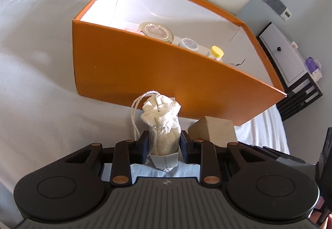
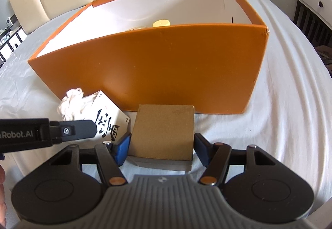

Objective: Organize rigid objects
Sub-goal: 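Carry the pouch box with the left tool while the right tool carries the brown box inside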

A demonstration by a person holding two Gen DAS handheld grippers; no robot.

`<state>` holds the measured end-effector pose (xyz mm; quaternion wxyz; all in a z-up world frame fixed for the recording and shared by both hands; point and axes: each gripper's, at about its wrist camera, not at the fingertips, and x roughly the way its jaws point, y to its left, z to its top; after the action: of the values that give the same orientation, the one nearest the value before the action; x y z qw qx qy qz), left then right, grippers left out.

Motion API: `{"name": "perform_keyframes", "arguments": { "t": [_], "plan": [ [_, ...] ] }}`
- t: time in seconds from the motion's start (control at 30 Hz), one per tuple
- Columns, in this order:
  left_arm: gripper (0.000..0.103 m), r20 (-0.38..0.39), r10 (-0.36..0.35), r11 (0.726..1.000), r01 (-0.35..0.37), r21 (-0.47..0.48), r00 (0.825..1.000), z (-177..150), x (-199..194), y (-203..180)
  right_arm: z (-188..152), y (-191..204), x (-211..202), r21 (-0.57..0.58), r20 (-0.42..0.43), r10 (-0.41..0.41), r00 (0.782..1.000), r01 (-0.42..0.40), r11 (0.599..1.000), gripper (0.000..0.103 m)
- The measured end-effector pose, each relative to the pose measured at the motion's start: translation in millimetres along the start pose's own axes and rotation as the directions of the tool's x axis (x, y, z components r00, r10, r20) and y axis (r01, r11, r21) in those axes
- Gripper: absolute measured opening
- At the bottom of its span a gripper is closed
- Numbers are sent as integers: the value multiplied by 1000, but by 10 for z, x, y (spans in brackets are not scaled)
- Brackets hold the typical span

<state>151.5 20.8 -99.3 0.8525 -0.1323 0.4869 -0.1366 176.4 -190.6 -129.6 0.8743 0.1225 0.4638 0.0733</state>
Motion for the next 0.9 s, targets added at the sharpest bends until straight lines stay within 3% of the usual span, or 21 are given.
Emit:
{"name": "perform_keyframes", "arguments": {
  "t": [0.13, 0.43, 0.6, 0.9],
  "plan": [
    [35, -6, 27, 1000, -27, 13, 1000, 7, 45, -29, 15, -34, 9, 19, -4, 9, 1000, -9, 1000, 64],
    [41, -46, 20, 996, -24, -90, 999, 83, 231, 140, 59, -161, 40, 75, -17, 36, 999, -35, 997, 65],
    [31, -15, 12, 999, -12, -48, 1000, 76, 175, 81, 36, -111, 12, 37, -4, 22, 1000, -22, 999, 64],
    [30, 46, -7, 1000, 8, -22, 999, 33, -113, 48, 84, -90, -154, 6, -4, 42, 999, -42, 999, 63]
  ]
}}
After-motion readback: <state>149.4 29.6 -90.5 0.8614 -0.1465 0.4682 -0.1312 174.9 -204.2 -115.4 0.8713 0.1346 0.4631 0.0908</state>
